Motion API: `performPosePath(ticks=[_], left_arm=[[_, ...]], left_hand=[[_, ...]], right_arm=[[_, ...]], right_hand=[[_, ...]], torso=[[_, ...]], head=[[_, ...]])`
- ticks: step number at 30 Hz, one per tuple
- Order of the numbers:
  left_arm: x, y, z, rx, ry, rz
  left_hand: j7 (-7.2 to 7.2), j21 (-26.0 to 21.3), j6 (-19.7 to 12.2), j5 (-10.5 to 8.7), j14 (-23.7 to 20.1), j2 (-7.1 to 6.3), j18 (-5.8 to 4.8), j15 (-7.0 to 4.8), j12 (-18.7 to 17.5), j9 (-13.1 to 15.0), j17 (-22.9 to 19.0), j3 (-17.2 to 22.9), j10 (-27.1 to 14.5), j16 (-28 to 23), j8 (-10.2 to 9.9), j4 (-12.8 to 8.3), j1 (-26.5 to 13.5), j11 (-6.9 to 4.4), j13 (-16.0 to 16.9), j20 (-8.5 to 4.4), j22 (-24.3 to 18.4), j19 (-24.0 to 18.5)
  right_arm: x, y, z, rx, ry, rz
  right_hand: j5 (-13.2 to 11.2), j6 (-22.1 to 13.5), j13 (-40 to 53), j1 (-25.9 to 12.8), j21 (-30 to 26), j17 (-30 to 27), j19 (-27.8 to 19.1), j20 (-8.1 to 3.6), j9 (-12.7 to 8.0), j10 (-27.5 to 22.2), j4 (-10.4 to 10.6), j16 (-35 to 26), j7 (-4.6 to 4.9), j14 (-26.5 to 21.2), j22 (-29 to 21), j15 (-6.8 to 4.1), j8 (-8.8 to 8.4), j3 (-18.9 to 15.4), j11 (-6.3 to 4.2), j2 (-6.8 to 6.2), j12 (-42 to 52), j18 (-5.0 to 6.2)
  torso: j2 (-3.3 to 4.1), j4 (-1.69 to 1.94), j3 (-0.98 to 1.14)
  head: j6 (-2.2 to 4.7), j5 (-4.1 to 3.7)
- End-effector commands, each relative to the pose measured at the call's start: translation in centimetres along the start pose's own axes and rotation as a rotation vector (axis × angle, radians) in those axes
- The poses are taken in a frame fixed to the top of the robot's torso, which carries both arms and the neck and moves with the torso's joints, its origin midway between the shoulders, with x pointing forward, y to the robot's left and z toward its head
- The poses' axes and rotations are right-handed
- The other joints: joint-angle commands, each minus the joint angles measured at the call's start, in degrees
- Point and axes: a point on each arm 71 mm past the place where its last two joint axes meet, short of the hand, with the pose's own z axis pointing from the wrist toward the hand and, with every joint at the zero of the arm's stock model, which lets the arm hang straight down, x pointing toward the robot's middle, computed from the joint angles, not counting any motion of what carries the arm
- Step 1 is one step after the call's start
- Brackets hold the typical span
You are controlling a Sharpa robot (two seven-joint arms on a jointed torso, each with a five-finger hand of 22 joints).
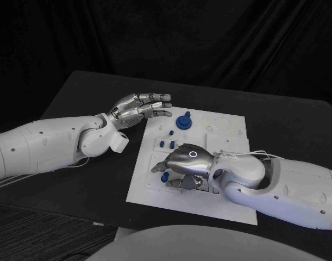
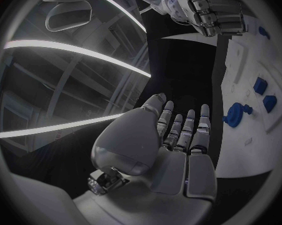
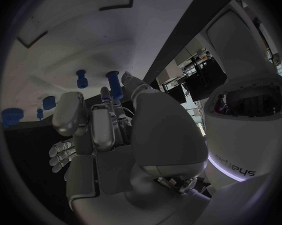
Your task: Assemble the parts on the task board
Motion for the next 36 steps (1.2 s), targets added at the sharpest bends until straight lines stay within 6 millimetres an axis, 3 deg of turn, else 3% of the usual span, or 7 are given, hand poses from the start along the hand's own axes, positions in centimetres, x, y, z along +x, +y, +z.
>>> performPosePath(ticks=[1,10,16,20,27,31,36], left_arm=[[0.1,0.0,0.1,0.009,0.005,-0.014],[0.1,0.0,-0.1,0.009,0.000,-0.012],[0.1,-0.1,-0.2,0.011,-0.002,-0.011],[0.0,-0.1,-0.3,0.014,-0.007,-0.008],[0.0,-0.3,-0.6,0.022,-0.025,0.002],[0.2,-0.5,-0.7,0.039,-0.034,0.009],[0.5,-0.7,-0.6,0.062,-0.039,0.014]], left_hand=[[0.40,0.29,-0.22,0.29,-0.35,0.17,-0.79,0.19,-0.29,-0.09,-0.07,0.31,-0.08,0.18,0.08,-0.03,-0.44,0.30,0.00,0.10,-0.06,0.28],[0.41,0.29,-0.25,0.26,-0.37,0.14,-0.79,0.18,-0.22,-0.10,-0.08,0.35,-0.08,0.18,0.07,-0.05,-0.49,0.30,0.01,0.10,-0.07,0.28],[0.42,0.29,-0.25,0.25,-0.34,0.13,-0.79,0.18,-0.24,-0.11,-0.06,0.36,-0.09,0.24,0.07,-0.06,-0.51,0.30,0.00,0.10,-0.07,0.28],[0.41,0.29,-0.26,0.24,-0.34,0.12,-0.79,0.18,-0.14,-0.11,-0.06,0.39,-0.08,0.24,0.06,-0.07,-0.54,0.31,0.02,0.10,-0.07,0.28],[0.32,0.38,-0.06,0.24,-0.01,-0.06,-0.75,0.10,0.53,-0.09,0.06,0.64,0.17,0.68,0.18,-0.20,-0.81,0.27,0.12,0.09,-0.09,0.42],[0.26,0.52,0.20,0.42,0.37,-0.24,-0.73,0.15,0.91,-0.08,0.18,1.05,0.46,1.17,0.30,-0.48,-0.96,0.38,0.17,0.12,-0.10,0.62],[0.22,0.76,0.53,1.12,1.01,-0.50,-0.74,0.32,1.42,-0.10,0.37,1.75,0.85,1.95,0.41,-1.00,-1.02,0.41,0.20,0.14,-0.10,0.96]], right_arm=[[-0.1,0.0,-0.1,-0.007,-0.019,0.016],[-0.9,-0.4,-1.2,0.000,-0.105,0.042],[-4.0,-1.4,-3.4,0.017,-0.257,0.094],[-6.8,-2.3,-5.5,0.060,-0.364,0.157],[-11.1,-5.4,-11.3,0.273,-0.389,0.296],[-10.7,-7.7,-15.6,0.534,-0.179,0.389],[-9.1,-9.6,-19.3,0.781,0.087,0.401]], right_hand=[[-1.15,-6.13,0.11,-0.29,-0.83,-0.36,-0.23,1.00,-0.37,-4.12,1.20,-0.23,-1.71,-0.34,8.23,0.66,-0.12,-3.90,0.74,0.23,0.36,-0.28],[-2.25,-6.22,0.12,2.05,-3.09,-1.48,-1.38,1.62,-0.15,-7.45,9.72,-0.36,-2.00,-1.33,7.72,1.31,0.39,-9.22,1.36,-1.53,1.20,0.17],[-1.80,-1.68,0.22,1.68,-2.22,-0.48,-0.93,1.67,0.29,-6.58,9.76,0.29,-0.29,-0.87,7.95,1.36,1.40,-8.85,1.35,-0.03,2.28,0.02],[1.38,4.69,0.96,1.84,-0.71,1.01,-0.13,0.80,0.89,-1.43,8.19,1.19,1.08,-0.08,8.30,0.21,3.01,-7.62,-0.15,3.96,6.16,-0.16],[4.00,11.05,4.62,4.54,-5.11,-4.87,-2.10,-1.99,1.97,9.60,5.26,-1.94,1.24,-2.16,7.03,-2.93,6.20,-5.89,-3.74,5.06,15.11,0.70],[7.95,15.18,31.31,6.64,-12.54,-9.70,-4.26,-4.18,3.74,2.74,-0.66,-5.74,-1.21,-3.08,5.00,-5.06,8.60,-3.90,-4.96,2.99,46.67,1.80],[2.07,18.16,80.03,-5.75,-6.56,9.24,-0.64,-4.12,5.95,28.40,5.66,3.78,-1.73,3.13,6.83,-5.00,10.85,-8.07,-6.35,4.75,83.01,0.57]], torso=[[0.03,-0.04,0.02],[-0.05,-0.07,0.00],[-0.05,0.03,0.02],[-0.04,0.03,0.03],[0.01,0.08,-0.01],[0.07,-0.07,-0.06],[0.08,-0.02,-0.03]], head=[[-0.01,-0.02],[-0.01,-0.14],[-0.01,-1.05],[-0.01,-1.45],[-0.01,-2.67],[-0.01,-3.35],[-0.01,-4.84]])
